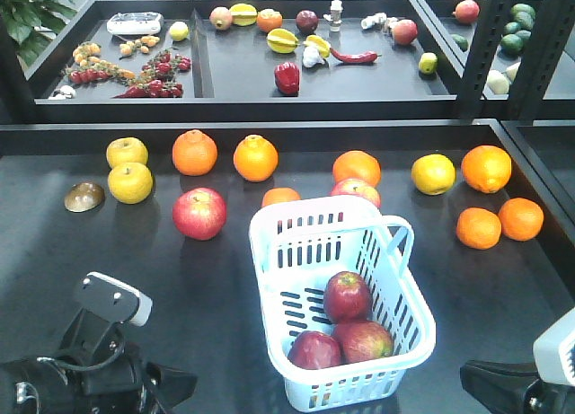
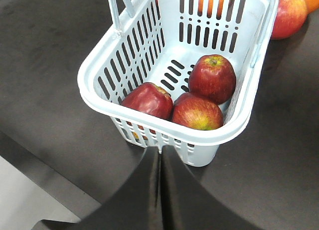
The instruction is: Pick three apples into basket with both arms
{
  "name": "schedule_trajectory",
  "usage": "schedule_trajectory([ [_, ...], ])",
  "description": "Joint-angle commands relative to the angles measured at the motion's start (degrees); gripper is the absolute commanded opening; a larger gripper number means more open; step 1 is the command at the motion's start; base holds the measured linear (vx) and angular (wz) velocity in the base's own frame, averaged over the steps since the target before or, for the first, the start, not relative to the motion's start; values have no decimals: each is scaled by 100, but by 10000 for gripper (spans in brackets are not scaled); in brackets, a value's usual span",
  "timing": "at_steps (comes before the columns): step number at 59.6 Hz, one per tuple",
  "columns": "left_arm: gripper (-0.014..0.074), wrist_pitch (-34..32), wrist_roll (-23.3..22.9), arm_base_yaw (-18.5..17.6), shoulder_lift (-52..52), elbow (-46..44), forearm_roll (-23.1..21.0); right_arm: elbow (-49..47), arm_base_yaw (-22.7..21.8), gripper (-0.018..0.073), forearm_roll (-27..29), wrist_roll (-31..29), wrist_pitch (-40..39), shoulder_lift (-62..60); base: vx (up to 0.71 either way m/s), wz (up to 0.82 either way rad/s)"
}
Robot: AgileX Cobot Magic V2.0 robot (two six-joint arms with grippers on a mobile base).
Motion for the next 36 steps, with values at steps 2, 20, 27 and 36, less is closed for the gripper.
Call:
schedule_trajectory([
  [2,-6,-107,-23,-36,-82,-133,-119,-164,-10,-8,113,-63,-288,-2,0,0],
  [20,-6,-120,-23,-36,-82,-133,-119,-164,-10,-8,113,-63,-288,-2,0,0],
  [27,-6,-125,-23,-36,-82,-133,-119,-164,-10,-8,113,-63,-288,-2,0,0],
  [36,-6,-150,-28,-36,-82,-133,-119,-164,-10,-8,113,-63,-288,-2,0,0],
])
